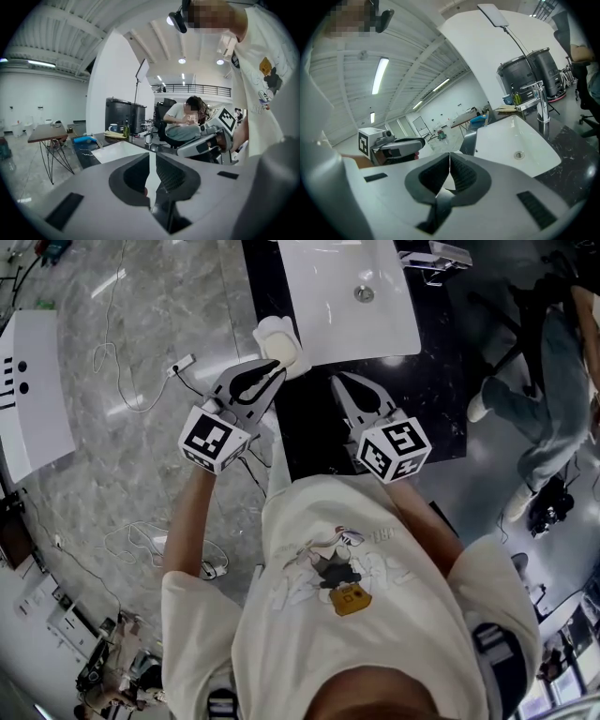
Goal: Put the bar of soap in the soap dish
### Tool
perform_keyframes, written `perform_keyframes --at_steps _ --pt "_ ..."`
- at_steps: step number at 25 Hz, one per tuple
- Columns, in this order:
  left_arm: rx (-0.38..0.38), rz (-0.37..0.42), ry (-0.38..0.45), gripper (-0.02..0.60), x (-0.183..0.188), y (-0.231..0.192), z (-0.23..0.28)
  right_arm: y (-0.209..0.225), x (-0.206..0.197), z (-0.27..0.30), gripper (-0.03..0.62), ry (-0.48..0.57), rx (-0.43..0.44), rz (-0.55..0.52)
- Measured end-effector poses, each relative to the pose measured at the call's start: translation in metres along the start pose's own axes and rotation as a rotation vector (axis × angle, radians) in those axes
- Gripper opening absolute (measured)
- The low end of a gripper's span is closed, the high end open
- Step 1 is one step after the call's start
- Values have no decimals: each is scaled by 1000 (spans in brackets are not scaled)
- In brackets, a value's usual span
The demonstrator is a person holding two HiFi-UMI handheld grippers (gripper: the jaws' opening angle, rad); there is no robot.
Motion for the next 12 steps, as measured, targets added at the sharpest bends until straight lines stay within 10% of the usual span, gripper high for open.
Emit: perform_keyframes --at_steps 12 --pt "212 -163 50 7 8 73 -37 -13 -12 -60 9 13 92 -26"
Point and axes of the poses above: the fingertips, and each gripper's own axes: z forward along the fingers, y to its right, x out of its top, the point moved 7 cm from there along -z, backward along the fingers
